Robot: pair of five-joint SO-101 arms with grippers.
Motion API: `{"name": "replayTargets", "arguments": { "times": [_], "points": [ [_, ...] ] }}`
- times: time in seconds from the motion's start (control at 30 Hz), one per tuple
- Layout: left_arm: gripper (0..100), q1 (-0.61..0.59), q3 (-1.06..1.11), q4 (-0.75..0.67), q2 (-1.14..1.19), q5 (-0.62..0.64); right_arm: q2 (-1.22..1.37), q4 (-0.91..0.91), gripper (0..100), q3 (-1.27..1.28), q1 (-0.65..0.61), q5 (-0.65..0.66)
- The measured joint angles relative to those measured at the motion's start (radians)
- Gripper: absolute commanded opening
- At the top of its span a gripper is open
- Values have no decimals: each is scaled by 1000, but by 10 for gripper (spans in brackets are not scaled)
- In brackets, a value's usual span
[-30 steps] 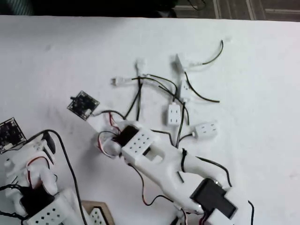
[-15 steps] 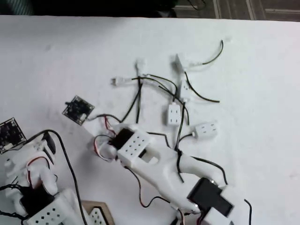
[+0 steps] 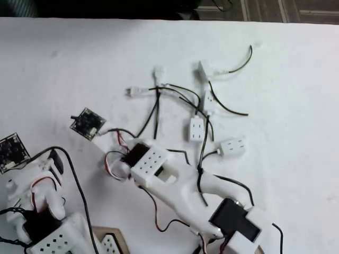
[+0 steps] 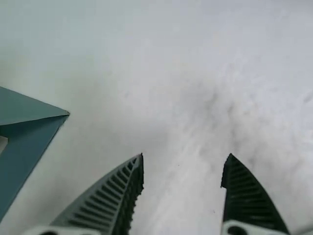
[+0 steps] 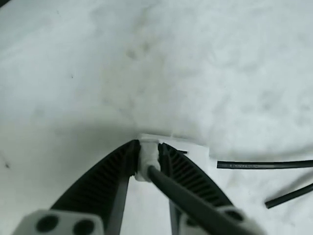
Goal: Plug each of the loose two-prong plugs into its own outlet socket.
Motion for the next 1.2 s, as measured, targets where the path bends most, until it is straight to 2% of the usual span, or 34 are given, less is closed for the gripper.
{"name": "replayTargets", "arguments": {
  "times": [0.57,0.87,1.2],
  "points": [
    [267,0,0,0,0,0,80,41,18,-23,9,0],
    [267,0,0,0,0,-8,133,140,18,-68,9,-2],
    [267,0,0,0,0,-9,132,169,17,-41,21,66]
  ]
}}
